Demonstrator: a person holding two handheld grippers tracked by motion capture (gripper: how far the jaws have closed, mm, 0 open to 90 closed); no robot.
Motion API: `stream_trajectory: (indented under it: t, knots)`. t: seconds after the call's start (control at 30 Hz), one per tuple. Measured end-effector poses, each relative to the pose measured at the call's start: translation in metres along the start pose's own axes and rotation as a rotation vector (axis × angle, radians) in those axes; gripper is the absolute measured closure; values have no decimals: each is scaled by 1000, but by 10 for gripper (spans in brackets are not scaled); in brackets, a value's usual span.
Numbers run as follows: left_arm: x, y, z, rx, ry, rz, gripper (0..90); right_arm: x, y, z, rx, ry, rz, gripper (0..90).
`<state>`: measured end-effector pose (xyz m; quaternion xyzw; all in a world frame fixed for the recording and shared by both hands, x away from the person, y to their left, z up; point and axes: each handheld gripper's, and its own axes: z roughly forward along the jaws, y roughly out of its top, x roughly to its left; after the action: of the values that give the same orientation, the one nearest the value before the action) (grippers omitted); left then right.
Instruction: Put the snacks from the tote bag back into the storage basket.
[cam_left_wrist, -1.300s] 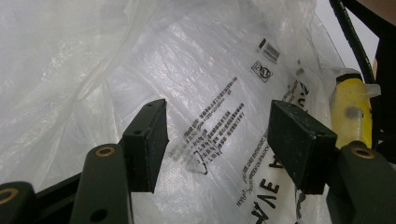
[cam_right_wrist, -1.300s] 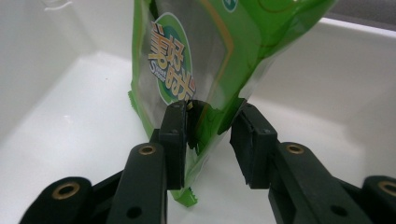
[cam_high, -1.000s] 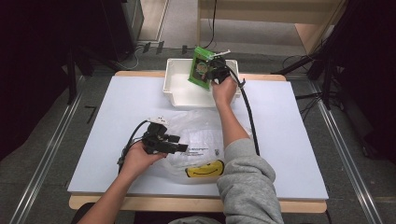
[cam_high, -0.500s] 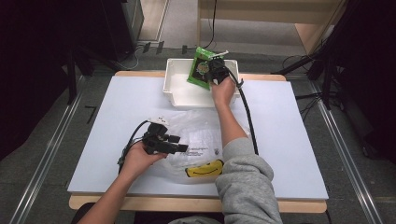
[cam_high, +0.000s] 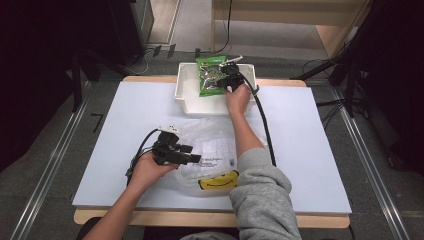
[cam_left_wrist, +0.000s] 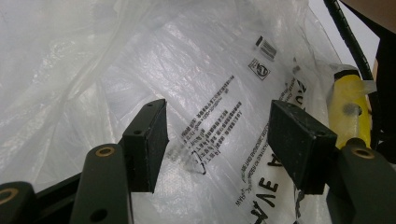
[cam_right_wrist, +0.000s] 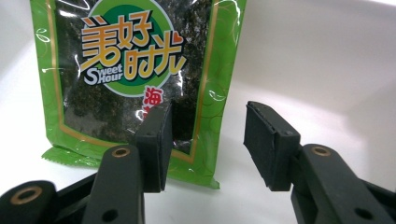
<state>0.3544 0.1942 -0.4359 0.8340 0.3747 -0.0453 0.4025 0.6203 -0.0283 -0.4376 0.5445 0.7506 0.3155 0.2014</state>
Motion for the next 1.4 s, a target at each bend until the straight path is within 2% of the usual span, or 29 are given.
stream_trajectory:
  t: [0.6,0.77,1.03,1.4]
  knots:
    - [0,0,-1,-4,3,0,393,3,1,-13,-26,27,10,542]
    - [-1,0,-1,-5,6,3,393,-1,1,-18,-39,50,30,545]
    - [-2,1,0,-1,10,7,393,-6,1,-30,-51,59,21,551]
    - [-2,1,1,2,11,10,393,-9,-6,-42,-52,114,16,546]
